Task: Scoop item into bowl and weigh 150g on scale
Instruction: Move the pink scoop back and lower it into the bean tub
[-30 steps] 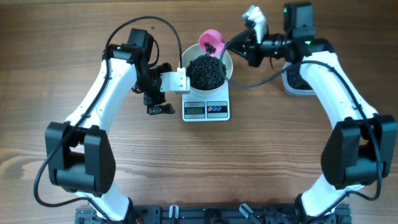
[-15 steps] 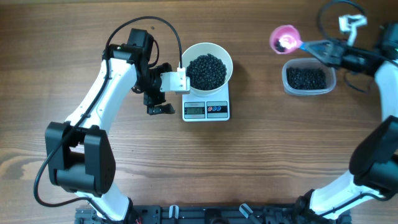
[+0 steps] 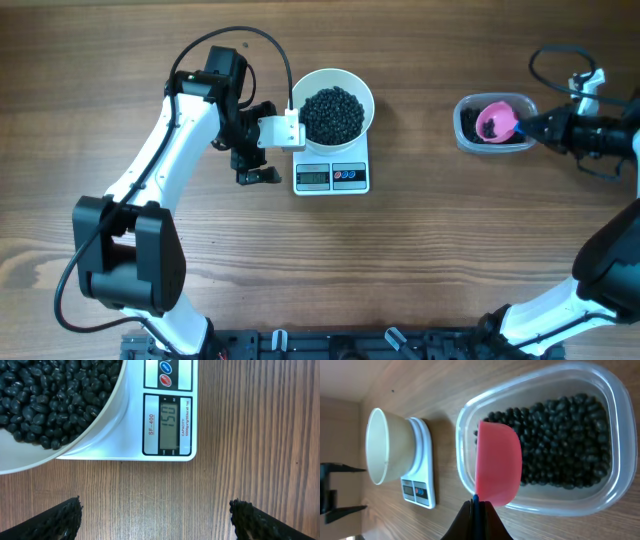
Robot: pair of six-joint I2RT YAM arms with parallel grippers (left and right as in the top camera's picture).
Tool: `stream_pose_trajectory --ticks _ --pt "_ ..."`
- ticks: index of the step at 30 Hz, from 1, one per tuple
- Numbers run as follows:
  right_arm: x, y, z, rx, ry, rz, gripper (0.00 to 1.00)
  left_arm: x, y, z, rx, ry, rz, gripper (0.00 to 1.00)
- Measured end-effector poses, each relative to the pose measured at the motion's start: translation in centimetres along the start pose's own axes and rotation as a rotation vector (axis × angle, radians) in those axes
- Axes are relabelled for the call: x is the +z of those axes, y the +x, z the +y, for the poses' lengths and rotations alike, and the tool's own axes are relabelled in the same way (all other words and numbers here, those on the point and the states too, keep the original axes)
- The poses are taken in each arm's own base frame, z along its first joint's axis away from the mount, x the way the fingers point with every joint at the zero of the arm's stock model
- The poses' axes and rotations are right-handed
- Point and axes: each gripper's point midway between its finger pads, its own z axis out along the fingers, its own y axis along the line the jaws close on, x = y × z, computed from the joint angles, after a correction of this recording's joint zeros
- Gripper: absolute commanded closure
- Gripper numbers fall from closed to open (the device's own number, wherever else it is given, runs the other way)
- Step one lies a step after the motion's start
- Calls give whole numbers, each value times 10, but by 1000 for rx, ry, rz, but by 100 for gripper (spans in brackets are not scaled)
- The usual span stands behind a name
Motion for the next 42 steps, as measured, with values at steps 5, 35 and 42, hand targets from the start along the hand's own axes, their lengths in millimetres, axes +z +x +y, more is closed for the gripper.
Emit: stream_pose_trajectory --ticks 5,35,42 --pt "5 0 -6 -16 9 -12 96 0 0 0 0 0 0 0" --pt "2 -13 -34 21 160 -51 32 0 0 0 0 0 0 0" --pt "-12 -25 -79 21 425 -88 24 0 0 0 0 0 0 0"
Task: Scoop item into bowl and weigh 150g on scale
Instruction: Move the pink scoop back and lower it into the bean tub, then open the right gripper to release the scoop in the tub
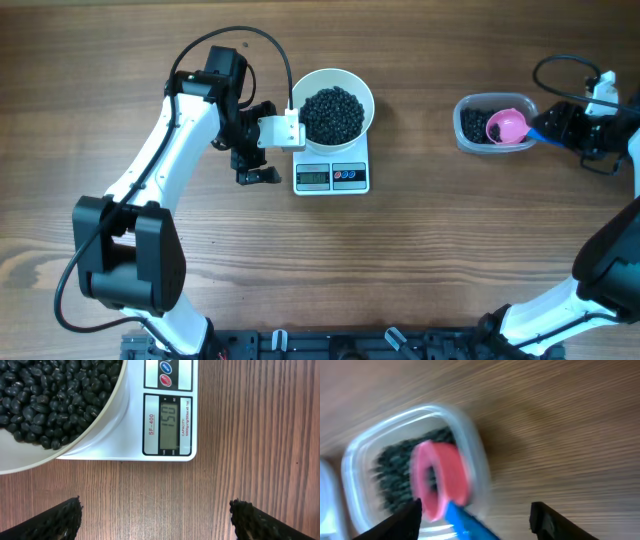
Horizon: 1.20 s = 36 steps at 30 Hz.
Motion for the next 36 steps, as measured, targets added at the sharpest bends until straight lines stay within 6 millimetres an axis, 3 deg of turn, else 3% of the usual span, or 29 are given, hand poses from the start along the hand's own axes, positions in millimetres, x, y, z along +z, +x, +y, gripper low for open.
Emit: stream_pose_trajectory --ticks 3,7,9,12,14,15,20,23,27,36 --pt "-1 -18 -24 -27 131 -68 18 0 0 0 0 1 0 0" --pt "-13 -71 -41 -99 241 -280 15 0 0 0 0 0 0 0" --pt "-22 -103 -27 -161 182 -416 15 0 0 0 0 0 0 0" --pt "-28 -121 15 -254 -20 -509 15 0 0 0 0 0 0 0" --pt "-26 -117 34 -279 -106 -497 15 0 0 0 0 0 0 0" --pt "-17 -102 62 -293 -215 -439 15 0 0 0 0 0 0 0" --pt "15 -41 141 -327 -395 -186 8 0 0 0 0 1 0 0" --pt "28 -14 171 -364 -402 -87 0 0 0 0 0 0 0 0" --pt "40 -7 174 -401 -312 -56 0 0 0 0 0 0 0 0" --pt "44 -8 166 -404 -249 -57 0 0 0 0 0 0 0 0"
